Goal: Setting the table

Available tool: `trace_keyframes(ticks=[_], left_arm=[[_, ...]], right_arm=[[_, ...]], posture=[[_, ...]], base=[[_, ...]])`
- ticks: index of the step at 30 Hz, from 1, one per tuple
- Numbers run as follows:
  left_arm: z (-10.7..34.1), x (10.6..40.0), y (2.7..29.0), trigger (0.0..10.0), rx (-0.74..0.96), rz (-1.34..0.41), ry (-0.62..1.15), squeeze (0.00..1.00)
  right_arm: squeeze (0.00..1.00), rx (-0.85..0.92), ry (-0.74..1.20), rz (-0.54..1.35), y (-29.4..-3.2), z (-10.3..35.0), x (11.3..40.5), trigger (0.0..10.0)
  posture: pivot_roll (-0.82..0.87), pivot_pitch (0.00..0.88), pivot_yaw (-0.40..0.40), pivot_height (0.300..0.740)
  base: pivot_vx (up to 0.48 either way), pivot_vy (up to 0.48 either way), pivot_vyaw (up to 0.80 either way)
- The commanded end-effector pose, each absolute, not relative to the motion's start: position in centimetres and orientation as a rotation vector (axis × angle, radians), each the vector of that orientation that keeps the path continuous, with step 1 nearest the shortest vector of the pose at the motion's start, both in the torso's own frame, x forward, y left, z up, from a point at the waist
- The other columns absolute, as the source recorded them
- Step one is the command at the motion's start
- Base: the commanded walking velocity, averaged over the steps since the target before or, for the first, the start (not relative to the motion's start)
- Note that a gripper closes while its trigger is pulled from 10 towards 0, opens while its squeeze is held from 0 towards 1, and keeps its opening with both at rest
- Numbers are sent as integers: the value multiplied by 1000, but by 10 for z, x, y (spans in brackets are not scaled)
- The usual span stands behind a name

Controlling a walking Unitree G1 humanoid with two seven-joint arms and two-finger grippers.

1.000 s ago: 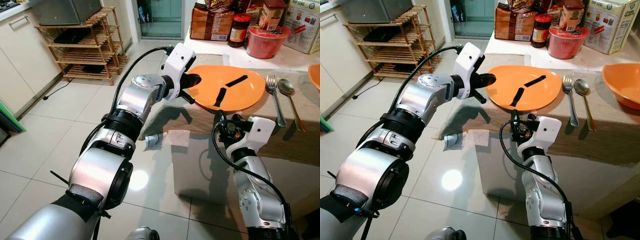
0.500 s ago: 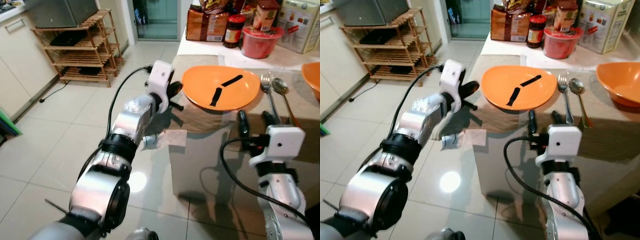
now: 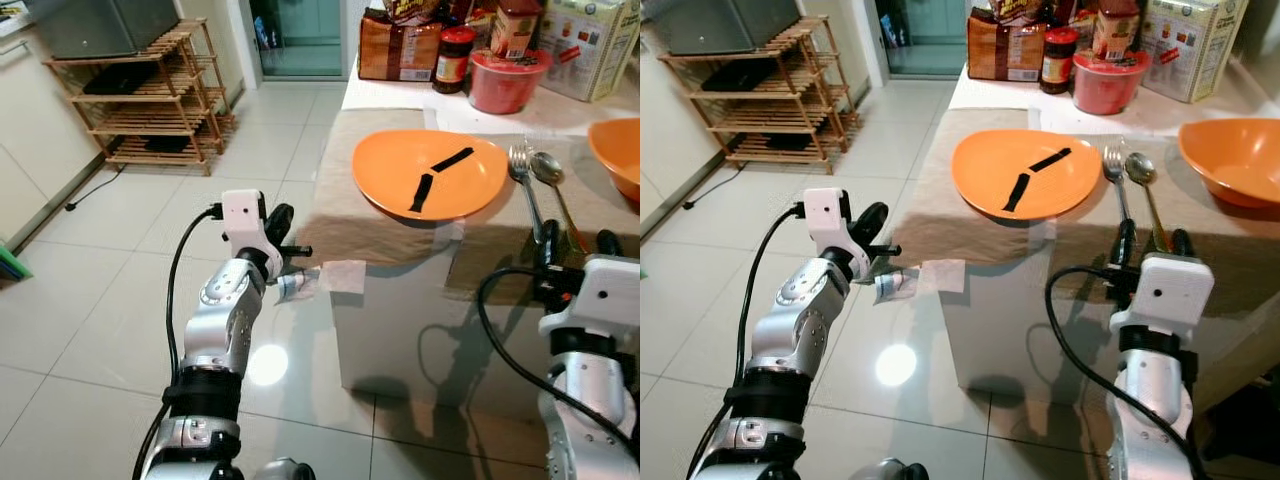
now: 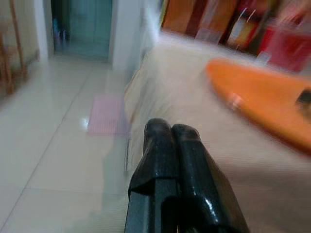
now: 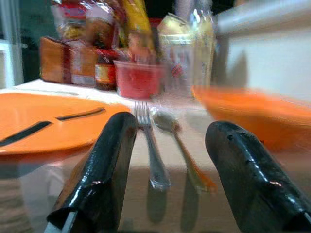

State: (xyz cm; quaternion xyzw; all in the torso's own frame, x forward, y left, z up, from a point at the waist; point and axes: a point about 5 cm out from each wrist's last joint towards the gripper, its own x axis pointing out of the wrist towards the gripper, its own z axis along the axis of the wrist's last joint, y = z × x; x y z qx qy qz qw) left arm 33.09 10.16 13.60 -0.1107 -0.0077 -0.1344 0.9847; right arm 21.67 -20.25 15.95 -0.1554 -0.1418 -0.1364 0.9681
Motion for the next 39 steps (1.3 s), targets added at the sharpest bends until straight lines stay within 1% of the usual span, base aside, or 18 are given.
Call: trace_keyframes(ticks=[1,2,3,5,7,8,15,18,20,23,28,34,39], left_arm=[[155,331,106,10000,-148,-233,-161,0],[156,333,107,10000,-112,-218,-176,0],[154,335,107,10000,-37,-207,-180,0],[151,335,106,10000,-11,-216,-166,0],[149,336,107,10000,-18,-207,-152,0],[146,335,106,10000,-49,-208,-136,0],[140,336,101,10000,-64,-197,-135,0],[145,339,96,10000,-80,-230,-134,0],[153,341,88,10000,-121,-275,-128,0],[169,341,79,10000,-174,-331,-179,0],[191,340,67,10000,-200,-393,-259,0],[192,340,64,10000,-220,-419,-251,0],[191,339,61,10000,-212,-433,-243,0]], right_arm=[[0,-350,-321,-269,-201,159,216,10000],[0,-333,-318,-271,-203,156,215,10000],[0,-289,-294,-268,-206,148,216,10000],[0,-259,-284,-258,-206,144,217,10000],[0,-256,-283,-249,-206,143,217,10000],[0,-263,-275,-243,-208,138,218,10000],[0,-231,-300,-245,-212,135,221,10000],[0,-204,-303,-254,-212,137,223,10000],[0,-170,-297,-267,-212,137,223,10000],[0,-180,-321,-257,-210,142,224,10000],[0,-245,-448,-243,-203,170,225,10000],[0,-243,-482,-264,-208,184,229,10000],[0,-244,-474,-262,-207,184,230,10000]], posture=[[-72,0,116,735],[-72,0,113,735],[-73,0,111,735],[-75,0,111,735],[-75,0,111,735],[-73,0,108,735],[-76,0,110,735],[-75,0,111,735],[-74,0,116,735],[-76,0,118,735],[-79,0,123,735],[-88,0,129,735],[-89,0,128,735]], base=[[0,0,0],[0,0,0],[0,0,0],[0,0,0],[0,0,0],[0,0,0],[0,0,0],[0,0,0],[0,0,0],[0,0,0],[410,0,0],[479,0,0],[470,0,0]])
